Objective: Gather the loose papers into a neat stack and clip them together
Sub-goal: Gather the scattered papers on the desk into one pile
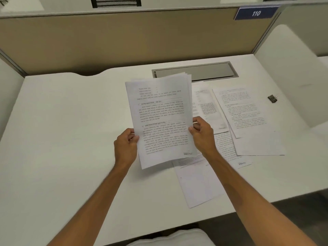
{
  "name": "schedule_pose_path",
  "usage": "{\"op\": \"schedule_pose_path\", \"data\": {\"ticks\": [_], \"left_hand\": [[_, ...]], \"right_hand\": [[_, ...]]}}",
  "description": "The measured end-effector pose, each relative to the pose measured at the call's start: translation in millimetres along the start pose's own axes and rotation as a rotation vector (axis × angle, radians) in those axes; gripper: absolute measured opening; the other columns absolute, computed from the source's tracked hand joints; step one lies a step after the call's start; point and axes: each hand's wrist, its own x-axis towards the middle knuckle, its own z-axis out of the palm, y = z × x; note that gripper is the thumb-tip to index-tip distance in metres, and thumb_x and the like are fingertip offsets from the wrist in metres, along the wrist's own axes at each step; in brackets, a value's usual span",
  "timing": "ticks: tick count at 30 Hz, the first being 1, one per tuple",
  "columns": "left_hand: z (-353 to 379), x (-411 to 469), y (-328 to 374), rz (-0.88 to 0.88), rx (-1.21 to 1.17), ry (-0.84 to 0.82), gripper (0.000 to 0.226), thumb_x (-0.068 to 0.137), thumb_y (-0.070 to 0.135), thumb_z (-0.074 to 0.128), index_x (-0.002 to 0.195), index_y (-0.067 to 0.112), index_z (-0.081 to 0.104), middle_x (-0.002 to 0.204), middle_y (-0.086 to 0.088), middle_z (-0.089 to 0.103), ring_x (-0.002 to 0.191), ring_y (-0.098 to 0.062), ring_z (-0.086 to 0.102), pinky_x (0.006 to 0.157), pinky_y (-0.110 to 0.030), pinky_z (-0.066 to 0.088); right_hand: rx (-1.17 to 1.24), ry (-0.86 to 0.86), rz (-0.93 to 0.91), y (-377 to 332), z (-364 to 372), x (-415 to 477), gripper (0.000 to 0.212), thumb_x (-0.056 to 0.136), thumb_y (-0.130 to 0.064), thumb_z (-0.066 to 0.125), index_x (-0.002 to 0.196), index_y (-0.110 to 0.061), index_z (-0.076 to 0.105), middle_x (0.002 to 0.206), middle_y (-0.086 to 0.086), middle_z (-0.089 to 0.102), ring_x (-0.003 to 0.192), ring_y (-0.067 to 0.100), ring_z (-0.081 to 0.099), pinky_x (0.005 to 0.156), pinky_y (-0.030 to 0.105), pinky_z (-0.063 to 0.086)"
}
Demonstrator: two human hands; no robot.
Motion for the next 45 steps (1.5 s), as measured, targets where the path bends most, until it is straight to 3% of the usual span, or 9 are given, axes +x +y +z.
{"op": "schedule_pose_path", "data": {"ticks": [5,12,20,24,27,31,37,41,45], "left_hand": [[40.5,10.2,23.6,-0.045,-0.078,-0.036,0.02,0.094,0.002,0.061,0.099,0.02,0.071,0.092,-0.001,0.072,0.087,-0.024,0.073,0.06,-0.021,0.059],[113.8,40.7,53.9,-0.148,-0.033,-0.076,0.016,0.091,0.002,0.068,0.094,0.018,0.07,0.086,-0.001,0.072,0.088,-0.029,0.074,0.073,-0.043,0.064],[176.4,78.4,69.3,-0.305,-0.036,-0.082,0.015,0.088,0.003,0.071,0.098,0.013,0.074,0.091,0.001,0.071,0.092,-0.024,0.07,0.081,-0.031,0.057],[192.8,93.3,74.7,-0.351,-0.001,-0.045,0.019,0.087,0.002,0.071,0.105,0.006,0.073,0.102,-0.002,0.067,0.093,-0.019,0.062,0.081,-0.025,0.045],[199.4,105.0,77.8,-0.384,0.003,-0.026,0.012,0.086,-0.002,0.069,0.096,0.004,0.073,0.1,-0.006,0.07,0.089,-0.02,0.063,0.076,-0.026,0.047],[205.9,120.6,79.3,-0.448,-0.032,-0.063,0.013,0.084,-0.004,0.071,0.079,0.006,0.064,0.104,-0.014,0.073,0.095,-0.029,0.069,0.089,-0.043,0.059],[208.2,131.9,82.0,-0.52,-0.047,-0.063,0.014,0.085,0.0,0.072,0.088,0.011,0.063,0.111,-0.016,0.071,0.103,-0.032,0.068,0.095,-0.045,0.057],[208.0,137.9,78.0,-0.556,-0.123,-0.061,0.029,0.086,-0.001,0.071,0.113,0.002,0.062,0.115,-0.012,0.069,0.101,-0.03,0.068,0.09,-0.043,0.058],[207.7,131.6,92.2,-0.542,-0.198,-0.135,0.015,0.093,-0.007,0.061,0.098,0.007,0.066,0.097,-0.006,0.07,0.081,-0.019,0.068,0.066,-0.028,0.057]], "right_hand": [[-0.025,0.042,0.032,13.2,-32.8,23.6,0.016,0.096,-0.007,0.06,0.109,-0.016,0.065,0.097,0.001,0.073,0.085,0.018,0.072,0.069,0.022,0.056],[-0.129,0.024,0.122,44.5,-86.9,89.3,0.019,0.087,-0.008,0.073,0.105,-0.01,0.068,0.097,0.006,0.077,0.088,0.023,0.073,0.083,0.037,0.06],[-0.323,-0.038,0.14,72.7,-102.3,166.6,0.017,0.083,-0.008,0.076,0.099,-0.009,0.071,0.12,0.009,0.06,0.099,0.022,0.063,0.075,0.028,0.045],[-0.377,-0.086,0.184,81.3,-98.3,190.1,0.02,0.081,-0.006,0.076,0.101,-0.007,0.072,0.117,0.013,0.064,0.089,0.025,0.064,0.058,0.02,0.038],[-0.431,-0.083,0.183,83.6,-94.2,201.0,0.022,0.081,-0.006,0.073,0.103,-0.009,0.071,0.112,0.011,0.067,0.094,0.028,0.068,0.061,0.022,0.04],[-0.367,-0.079,0.241,79.0,-91.6,212.0,0.021,0.085,-0.002,0.065,0.105,-0.008,0.066,0.096,0.003,0.064,0.093,0.026,0.066,0.071,0.027,0.043],[-0.174,-0.075,0.389,73.6,-88.2,226.8,0.032,0.085,-0.004,0.067,0.115,-0.01,0.057,0.11,0.004,0.059,0.095,0.022,0.058,0.073,0.031,0.051],[-0.086,-0.087,0.458,73.2,-88.0,232.9,0.021,0.083,0.001,0.07,0.075,-0.013,0.057,0.08,0.0,0.057,0.082,0.022,0.056,0.061,0.024,0.044],[-0.049,-0.104,0.461,72.5,-89.2,233.4,0.038,0.084,0.003,0.068,0.059,-0.015,0.046,0.069,0.002,0.056,0.072,0.022,0.055,0.055,0.022,0.041]]}}
